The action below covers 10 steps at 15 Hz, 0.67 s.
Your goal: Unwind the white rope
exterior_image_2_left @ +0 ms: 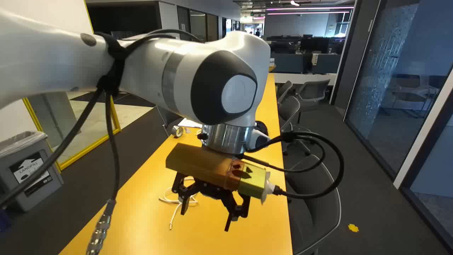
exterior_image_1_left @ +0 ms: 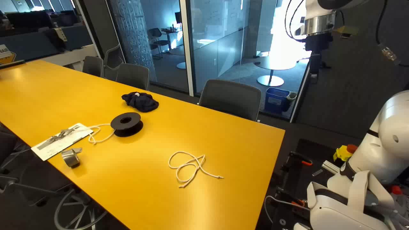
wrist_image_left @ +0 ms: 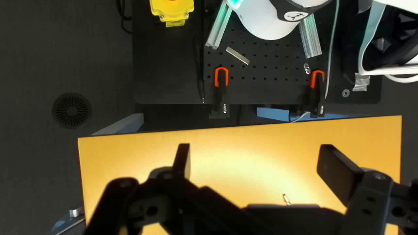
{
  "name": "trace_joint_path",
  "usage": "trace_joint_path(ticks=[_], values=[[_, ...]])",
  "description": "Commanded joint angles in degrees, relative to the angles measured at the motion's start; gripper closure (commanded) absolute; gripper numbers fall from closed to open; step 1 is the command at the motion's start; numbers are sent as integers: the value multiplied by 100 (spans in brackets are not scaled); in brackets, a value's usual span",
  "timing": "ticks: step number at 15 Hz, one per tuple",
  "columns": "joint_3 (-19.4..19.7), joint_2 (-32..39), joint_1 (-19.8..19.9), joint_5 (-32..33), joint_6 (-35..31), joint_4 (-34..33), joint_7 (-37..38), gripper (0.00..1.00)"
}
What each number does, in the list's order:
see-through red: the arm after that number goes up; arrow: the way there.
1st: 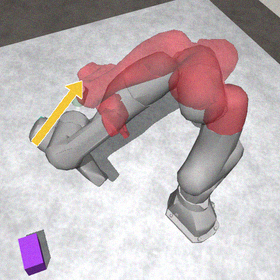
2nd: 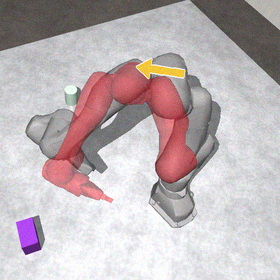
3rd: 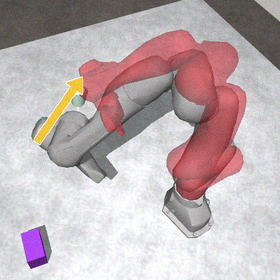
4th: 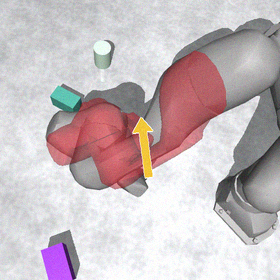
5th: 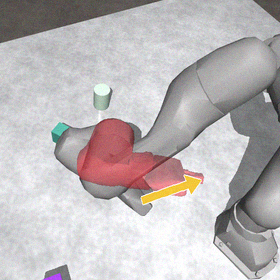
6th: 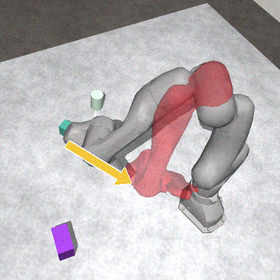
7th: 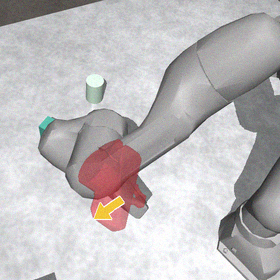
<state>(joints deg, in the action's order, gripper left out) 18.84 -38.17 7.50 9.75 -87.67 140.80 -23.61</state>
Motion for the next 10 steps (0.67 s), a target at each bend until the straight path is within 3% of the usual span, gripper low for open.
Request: trace_joint_path(ticks=[1,7,10], values=[[-24,7,27,-15,11,-34,-14,0],[-50,-1,-1,-38,-136,0,29,0],[-92,148,-113,-283,-660,289,153,0]])
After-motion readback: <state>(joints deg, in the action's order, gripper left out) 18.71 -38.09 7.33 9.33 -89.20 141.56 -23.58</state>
